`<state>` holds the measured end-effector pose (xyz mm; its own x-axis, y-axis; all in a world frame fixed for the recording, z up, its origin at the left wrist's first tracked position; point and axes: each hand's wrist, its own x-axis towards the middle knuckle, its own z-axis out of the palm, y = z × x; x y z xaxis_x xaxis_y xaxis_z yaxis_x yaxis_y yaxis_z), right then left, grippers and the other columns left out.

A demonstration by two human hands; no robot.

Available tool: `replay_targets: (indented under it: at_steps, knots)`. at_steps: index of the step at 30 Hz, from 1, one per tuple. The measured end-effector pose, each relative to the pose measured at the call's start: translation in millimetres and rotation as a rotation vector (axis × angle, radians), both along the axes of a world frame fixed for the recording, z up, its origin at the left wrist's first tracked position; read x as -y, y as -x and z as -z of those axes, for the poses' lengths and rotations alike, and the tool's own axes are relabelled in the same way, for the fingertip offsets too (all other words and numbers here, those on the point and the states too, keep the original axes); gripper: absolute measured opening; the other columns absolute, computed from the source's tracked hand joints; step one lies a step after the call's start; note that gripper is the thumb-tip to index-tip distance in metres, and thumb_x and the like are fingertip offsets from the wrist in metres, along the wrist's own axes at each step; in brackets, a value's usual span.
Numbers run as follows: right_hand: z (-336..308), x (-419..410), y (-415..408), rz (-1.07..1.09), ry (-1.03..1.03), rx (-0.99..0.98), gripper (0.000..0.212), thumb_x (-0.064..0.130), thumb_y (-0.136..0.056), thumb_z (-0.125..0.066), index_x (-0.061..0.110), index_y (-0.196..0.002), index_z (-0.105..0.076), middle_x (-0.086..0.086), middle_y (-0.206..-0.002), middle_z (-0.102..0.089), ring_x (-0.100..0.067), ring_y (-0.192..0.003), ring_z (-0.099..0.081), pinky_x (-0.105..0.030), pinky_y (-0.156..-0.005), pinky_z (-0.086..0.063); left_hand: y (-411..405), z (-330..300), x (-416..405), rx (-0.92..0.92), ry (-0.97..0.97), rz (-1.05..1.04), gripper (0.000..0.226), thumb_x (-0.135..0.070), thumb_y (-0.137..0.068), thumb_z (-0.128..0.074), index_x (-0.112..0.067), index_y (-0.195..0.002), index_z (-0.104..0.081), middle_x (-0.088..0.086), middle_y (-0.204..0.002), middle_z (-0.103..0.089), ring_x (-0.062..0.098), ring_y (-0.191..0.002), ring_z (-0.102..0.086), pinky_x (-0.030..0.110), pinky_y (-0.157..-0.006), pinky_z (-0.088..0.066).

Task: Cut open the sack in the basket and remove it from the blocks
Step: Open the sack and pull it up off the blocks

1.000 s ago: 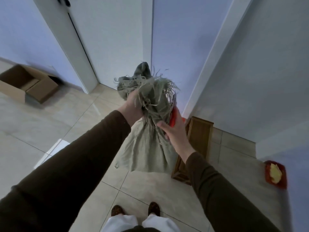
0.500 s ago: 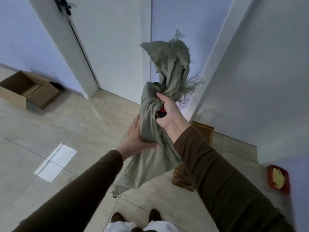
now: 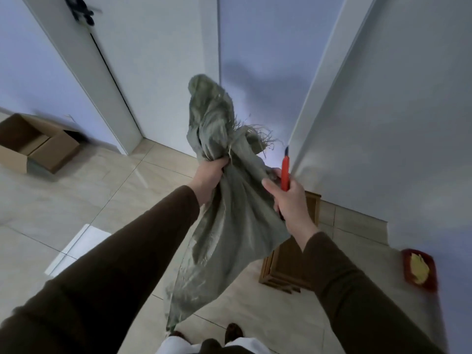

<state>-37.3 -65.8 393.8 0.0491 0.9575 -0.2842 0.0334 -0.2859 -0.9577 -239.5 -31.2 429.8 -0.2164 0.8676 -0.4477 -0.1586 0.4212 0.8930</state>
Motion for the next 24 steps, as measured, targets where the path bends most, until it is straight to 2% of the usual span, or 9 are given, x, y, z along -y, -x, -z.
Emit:
replay_targets:
  at_steps: [3, 7, 10, 12, 13, 15, 18, 21, 24]
  knots:
    - [19, 13, 0, -0.089, -0.082, 0.098, 0.099, 0.066, -0.070, -0.084, 0.032, -0.152, -0.043, 0.003, -0.143, -0.058, -0.016, -0.118, -0.062, -0.038, -0.098, -0.054, -3, -8, -11, 0.086, 0.060, -0.002, 0.036, -0.018, -0.102, -0.066, -0.002, -0.134, -0.061, 0.020, -0.122, -0.074, 0.034, -0.107, -0.074, 0.046, -0.094, -0.062]
    - [27, 6, 32, -0.279, -0.095, 0.091, 0.123, 0.068, -0.063, -0.087, 0.031, -0.162, -0.025, 0.002, -0.155, -0.047, -0.012, -0.132, -0.054, -0.031, -0.109, -0.050, -12, -10, -26, 0.166, 0.184, 0.099, 0.028, -0.029, -0.107, -0.059, -0.004, -0.105, -0.072, 0.009, -0.081, -0.082, 0.022, -0.078, -0.078, 0.033, -0.067, -0.063]
    - [38, 1, 66, -0.232, -0.076, 0.079, 0.125, 0.061, -0.061, -0.092, 0.032, -0.162, -0.023, 0.011, -0.152, -0.047, 0.000, -0.133, -0.049, -0.020, -0.110, -0.041, -16, -8, -37, 0.240, 0.192, 0.095, 0.041, -0.038, -0.107, -0.057, -0.002, -0.118, -0.071, 0.012, -0.094, -0.078, 0.024, -0.087, -0.074, 0.035, -0.073, -0.061]
    - [44, -4, 84, -0.102, -0.052, 0.115, 0.102, 0.051, -0.066, -0.094, 0.034, -0.151, -0.039, 0.023, -0.135, -0.056, 0.016, -0.114, -0.055, -0.007, -0.097, -0.044, -13, -7, -40, 0.294, 0.183, 0.139, 0.042, -0.042, -0.105, -0.060, -0.002, -0.113, -0.072, 0.012, -0.096, -0.076, 0.025, -0.088, -0.073, 0.036, -0.074, -0.062]
    - [47, -8, 91, -0.012, -0.027, 0.089, 0.075, 0.042, -0.071, -0.093, 0.036, -0.135, -0.052, 0.025, -0.123, -0.062, 0.017, -0.103, -0.060, -0.007, -0.090, -0.048, -9, -5, -42, 0.321, 0.162, 0.190, 0.038, -0.041, -0.103, -0.064, -0.003, -0.107, -0.072, 0.012, -0.097, -0.077, 0.025, -0.090, -0.073, 0.038, -0.078, -0.063]
    - [49, -18, 105, 0.183, 0.079, -0.071, 0.032, 0.022, -0.082, -0.087, 0.033, -0.105, -0.067, 0.015, -0.100, -0.074, -0.003, -0.092, -0.073, -0.020, -0.080, -0.058, 7, 1, -45, 0.295, 0.084, 0.347, 0.028, -0.034, -0.101, -0.069, -0.006, -0.104, -0.073, 0.012, -0.104, -0.077, 0.026, -0.099, -0.074, 0.037, -0.089, -0.063]
    - [39, -33, 124, 0.322, 0.286, -0.254, 0.010, 0.014, -0.094, -0.075, 0.024, -0.095, -0.072, 0.002, -0.084, -0.076, -0.018, -0.076, -0.073, -0.026, -0.059, -0.060, 51, 15, -46, 0.122, -0.019, 0.545, 0.032, -0.033, -0.099, -0.072, -0.008, -0.119, -0.075, 0.009, -0.120, -0.079, 0.024, -0.112, -0.076, 0.028, -0.090, -0.062]
    - [34, -54, 135, 0.325, 0.449, -0.344, 0.017, 0.023, -0.099, -0.071, 0.015, -0.113, -0.072, -0.013, -0.103, -0.075, -0.033, -0.095, -0.071, -0.047, -0.086, -0.061, 115, 46, -31, -0.184, 0.020, 0.569, 0.039, -0.044, -0.091, -0.078, -0.022, -0.123, -0.075, 0.000, -0.115, -0.081, 0.027, -0.112, -0.075, 0.022, -0.082, -0.061]
    - [35, -71, 145, 0.301, 0.520, -0.415, 0.029, 0.029, -0.101, -0.068, 0.010, -0.123, -0.068, -0.019, -0.118, -0.072, -0.037, -0.110, -0.068, -0.051, -0.096, -0.056, 189, 84, -12, -0.730, 0.128, 0.684, 0.085, -0.069, -0.081, -0.076, -0.028, -0.152, -0.052, 0.006, -0.150, -0.060, 0.028, -0.133, -0.058, 0.044, -0.114, -0.047]
